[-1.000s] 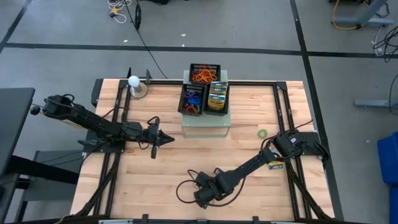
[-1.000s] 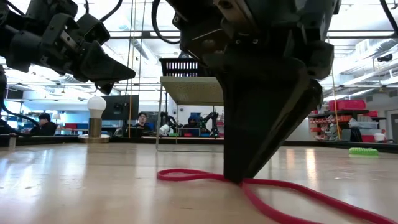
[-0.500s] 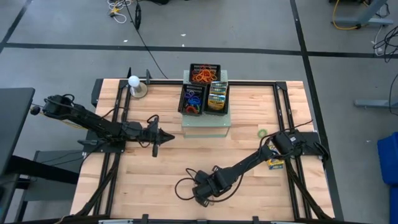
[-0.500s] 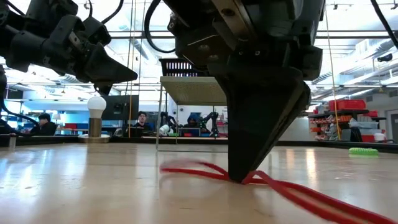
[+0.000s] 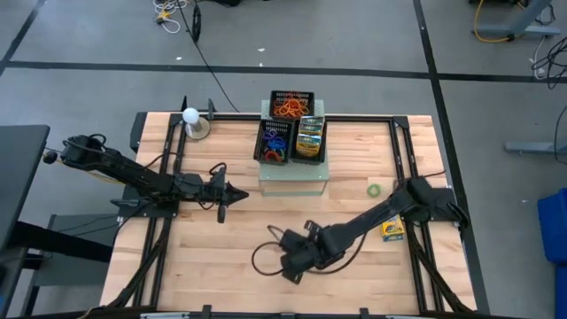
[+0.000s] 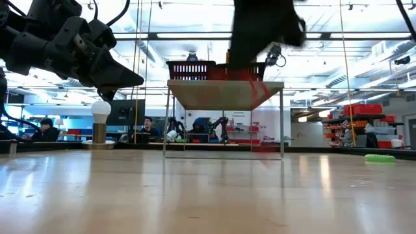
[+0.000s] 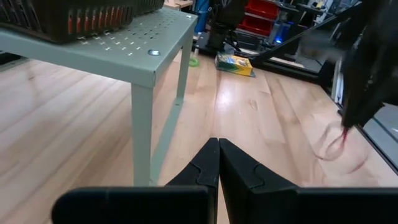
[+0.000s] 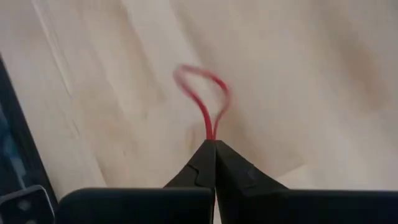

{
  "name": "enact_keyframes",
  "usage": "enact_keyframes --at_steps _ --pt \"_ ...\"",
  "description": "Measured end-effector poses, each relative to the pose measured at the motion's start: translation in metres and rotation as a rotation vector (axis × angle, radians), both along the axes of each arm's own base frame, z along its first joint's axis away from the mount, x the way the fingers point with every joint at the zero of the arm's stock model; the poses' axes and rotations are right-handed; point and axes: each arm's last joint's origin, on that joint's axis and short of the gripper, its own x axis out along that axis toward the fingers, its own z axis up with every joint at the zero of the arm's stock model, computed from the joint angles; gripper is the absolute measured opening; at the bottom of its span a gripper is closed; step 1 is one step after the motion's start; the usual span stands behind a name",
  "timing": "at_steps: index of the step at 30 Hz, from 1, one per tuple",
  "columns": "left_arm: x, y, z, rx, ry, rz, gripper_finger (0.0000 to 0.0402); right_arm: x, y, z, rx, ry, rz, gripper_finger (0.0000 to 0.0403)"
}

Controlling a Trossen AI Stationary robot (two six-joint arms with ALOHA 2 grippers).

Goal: Pick & Place Office Desk Supplies
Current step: Put the red rubber band into the top black bin

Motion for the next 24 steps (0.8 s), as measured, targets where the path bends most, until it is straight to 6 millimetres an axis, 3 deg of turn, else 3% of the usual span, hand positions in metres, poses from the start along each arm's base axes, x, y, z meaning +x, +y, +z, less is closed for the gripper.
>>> enact_keyframes --at_steps 11,17,24 --pt "-0.002 0.003 -0.007 0.032 0.066 0.104 0.0011 -0.033 -0.055 0.107 -0.184 -0.201 0.184 0.0001" --pt "-0.003 0.007 -0.009 -0.038 0.064 0.253 0.0011 -0.053 -0.105 0.158 -0.31 -0.302 0.29 0.0" --pt "-0.004 0.011 -0.011 -0.055 0.05 0.406 0.0011 -0.077 -0.181 0.202 -0.496 -0.381 0.306 0.0"
